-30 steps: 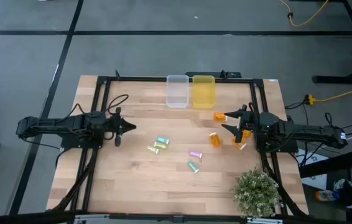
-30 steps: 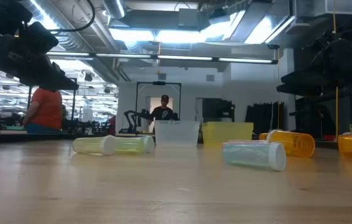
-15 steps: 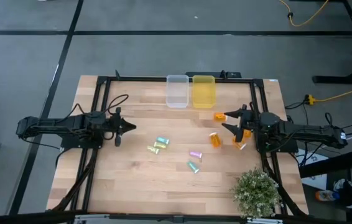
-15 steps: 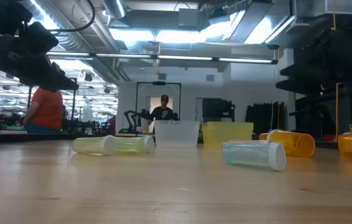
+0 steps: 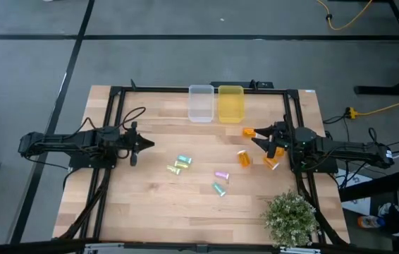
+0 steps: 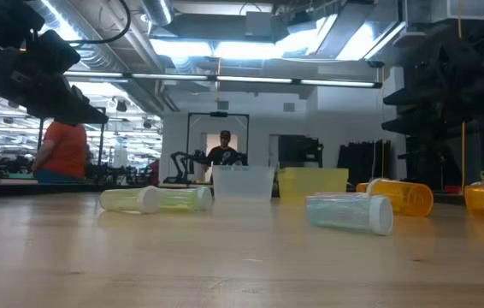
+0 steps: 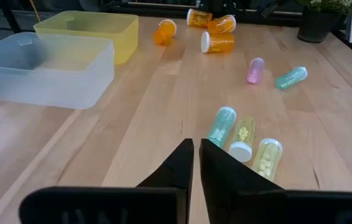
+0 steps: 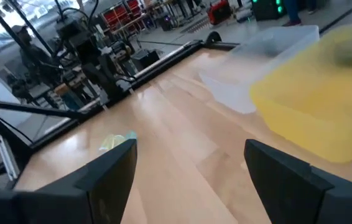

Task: Pick and place medicine bottles into bin by pill shape (circle, oval)
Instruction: Put the large orange pill bottle into the yellow bin

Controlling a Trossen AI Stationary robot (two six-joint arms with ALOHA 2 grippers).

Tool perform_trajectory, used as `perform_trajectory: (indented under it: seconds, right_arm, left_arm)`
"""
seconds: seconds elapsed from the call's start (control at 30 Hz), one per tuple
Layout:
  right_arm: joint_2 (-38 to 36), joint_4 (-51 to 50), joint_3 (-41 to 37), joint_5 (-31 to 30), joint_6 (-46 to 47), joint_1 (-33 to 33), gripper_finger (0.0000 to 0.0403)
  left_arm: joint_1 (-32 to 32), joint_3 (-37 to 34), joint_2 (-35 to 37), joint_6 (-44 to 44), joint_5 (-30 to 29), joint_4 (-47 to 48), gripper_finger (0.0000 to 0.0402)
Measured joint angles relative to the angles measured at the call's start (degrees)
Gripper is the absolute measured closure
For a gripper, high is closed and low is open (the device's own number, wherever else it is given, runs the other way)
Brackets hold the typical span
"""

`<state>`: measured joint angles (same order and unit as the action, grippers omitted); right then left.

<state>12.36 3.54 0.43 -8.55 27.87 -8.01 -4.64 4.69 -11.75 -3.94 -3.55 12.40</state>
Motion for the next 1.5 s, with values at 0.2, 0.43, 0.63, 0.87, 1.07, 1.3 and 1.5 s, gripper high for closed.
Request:
perform_trajectory:
  seconds: [0.2, 0.43, 0.63, 0.87, 1.07, 1.3, 1.5]
  right_arm:
    - [0.0, 3.7, 0.0, 1.1, -4.6, 0.0, 0.0104]
    - [0.2, 13.7, 0.0, 1.0, -8.7, 0.0, 0.0104]
    - [2.5, 14.9, 0.0, -0.3, -8.9, -0.1, 0.0104]
    - [7.1, 13.9, 0.0, -0.8, -5.8, -0.1, 0.0104]
    - [9.9, 13.9, 0.0, 1.1, -0.2, 0.0, 0.0104]
    - [10.2, 13.8, 1.1, 1.1, 1.8, 0.0, 0.0104]
    - [14.5, 1.4, 11.2, -1.0, 1.6, 0.0, 0.0104]
  left_arm:
    - [0.0, 0.0, 0.0, 0.0, 0.0, 0.0, 0.0379]
    - [0.0, 0.0, 0.0, 0.0, 0.0, 0.0, 0.0379]
    - [0.0, 0.0, 0.0, 0.0, 0.0, 0.0, 0.0379]
    - [0.0, 0.0, 0.0, 0.0, 0.0, 0.0, 0.0379]
    - [0.0, 0.0, 0.0, 0.0, 0.0, 0.0, 0.0379]
    - [0.0, 0.0, 0.0, 0.0, 0.0, 0.0, 0.0379]
    - [0.0, 0.0, 0.0, 0.0, 0.0, 0.0, 0.0379]
